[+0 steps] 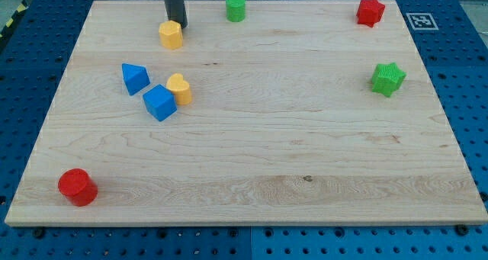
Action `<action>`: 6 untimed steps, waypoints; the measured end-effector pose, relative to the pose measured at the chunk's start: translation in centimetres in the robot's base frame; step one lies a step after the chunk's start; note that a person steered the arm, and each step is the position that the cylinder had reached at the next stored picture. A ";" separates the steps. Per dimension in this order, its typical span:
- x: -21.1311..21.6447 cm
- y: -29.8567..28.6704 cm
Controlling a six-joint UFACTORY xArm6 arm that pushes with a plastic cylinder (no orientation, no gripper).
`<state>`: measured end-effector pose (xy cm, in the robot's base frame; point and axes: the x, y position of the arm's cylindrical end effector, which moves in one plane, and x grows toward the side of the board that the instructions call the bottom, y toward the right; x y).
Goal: Push the yellow hexagon close to the blue triangle
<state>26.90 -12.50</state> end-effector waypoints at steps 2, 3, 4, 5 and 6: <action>3.7 0.0; 5.1 0.0; 6.4 0.0; 7.4 0.0; 7.7 0.0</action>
